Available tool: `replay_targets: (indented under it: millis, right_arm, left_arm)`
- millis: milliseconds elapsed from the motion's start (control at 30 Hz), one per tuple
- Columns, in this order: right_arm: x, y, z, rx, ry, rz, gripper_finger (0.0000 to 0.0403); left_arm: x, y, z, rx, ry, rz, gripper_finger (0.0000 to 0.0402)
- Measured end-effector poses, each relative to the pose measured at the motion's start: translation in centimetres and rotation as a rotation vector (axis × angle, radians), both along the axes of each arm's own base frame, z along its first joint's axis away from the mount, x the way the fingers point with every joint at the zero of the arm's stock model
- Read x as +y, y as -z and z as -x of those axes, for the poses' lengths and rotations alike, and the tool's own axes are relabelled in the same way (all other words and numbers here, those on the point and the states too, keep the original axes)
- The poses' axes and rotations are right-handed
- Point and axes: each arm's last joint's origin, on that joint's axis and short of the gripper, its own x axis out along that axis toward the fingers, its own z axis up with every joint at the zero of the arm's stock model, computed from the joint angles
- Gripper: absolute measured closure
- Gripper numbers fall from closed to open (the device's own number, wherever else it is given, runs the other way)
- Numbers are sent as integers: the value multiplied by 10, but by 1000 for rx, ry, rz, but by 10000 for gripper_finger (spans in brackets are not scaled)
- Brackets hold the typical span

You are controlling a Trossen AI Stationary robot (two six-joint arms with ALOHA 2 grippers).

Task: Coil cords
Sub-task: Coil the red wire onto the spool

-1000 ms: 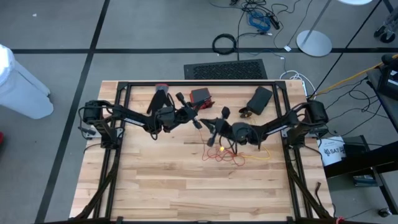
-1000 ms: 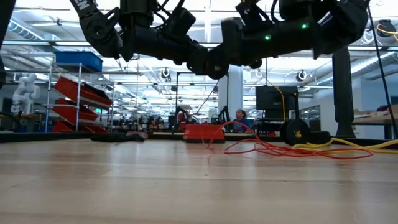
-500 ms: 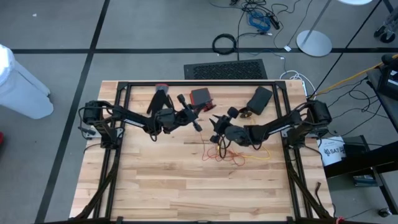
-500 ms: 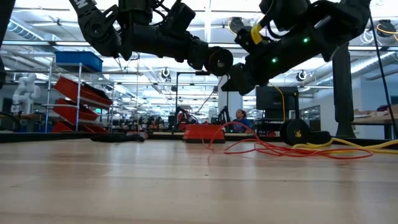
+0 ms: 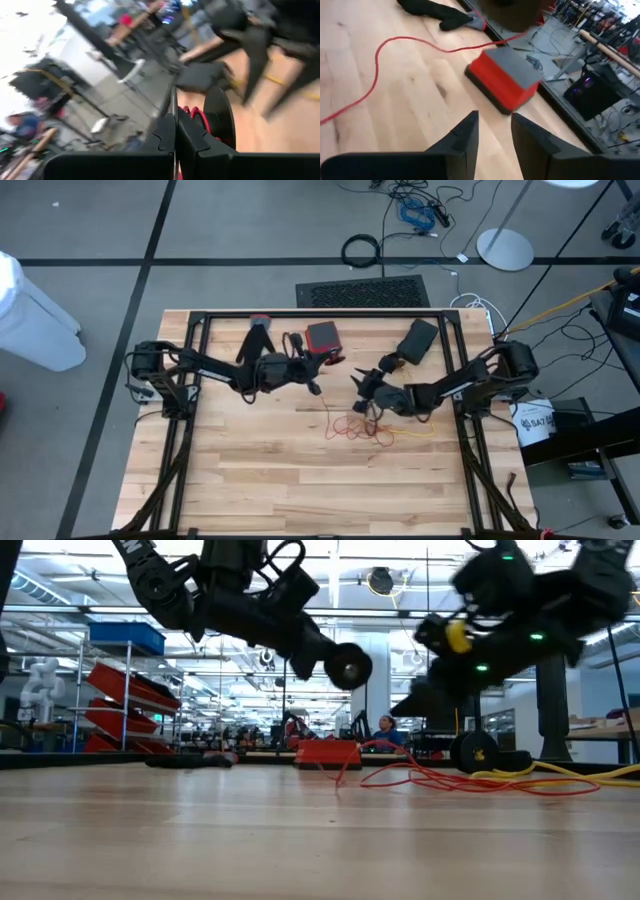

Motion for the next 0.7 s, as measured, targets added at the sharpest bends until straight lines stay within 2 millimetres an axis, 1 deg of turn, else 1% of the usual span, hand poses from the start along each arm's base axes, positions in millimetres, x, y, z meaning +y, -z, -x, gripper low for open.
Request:
replay_targets:
  millis: [67, 133, 200, 267, 367, 433, 533, 600, 700]
  right_arm:
    - [1, 0, 14, -51, -2, -12, 310]
    - [1, -5, 28, -127, -17, -6, 315]
    - [1, -16, 41, -229, -54, 18, 318]
    - [2, -28, 53, -327, -144, 36, 320]
    - [1, -46, 63, -446, -260, 34, 320]
    - [0, -53, 67, -464, -322, 26, 321]
    - [-3, -61, 67, -464, -411, -1, 321]
    - [-5, -68, 64, -463, -435, -17, 321]
    - [-8, -73, 59, -437, -453, -35, 321]
  left_arm:
    - [1, 2, 0, 27, 43, 9, 399]
    - [3, 3, 0, 30, 82, 13, 399]
    - [7, 1, 0, 9, 161, 19, 400]
    - [11, -1, 0, -15, 237, 28, 400]
    - [20, -5, 2, -58, 321, 52, 400]
    - [26, -5, 3, -69, 401, 101, 400]
    - [34, -5, 6, -87, 513, 181, 401]
    - [36, -5, 8, -87, 567, 209, 401]
    - [37, -6, 9, -88, 648, 226, 401]
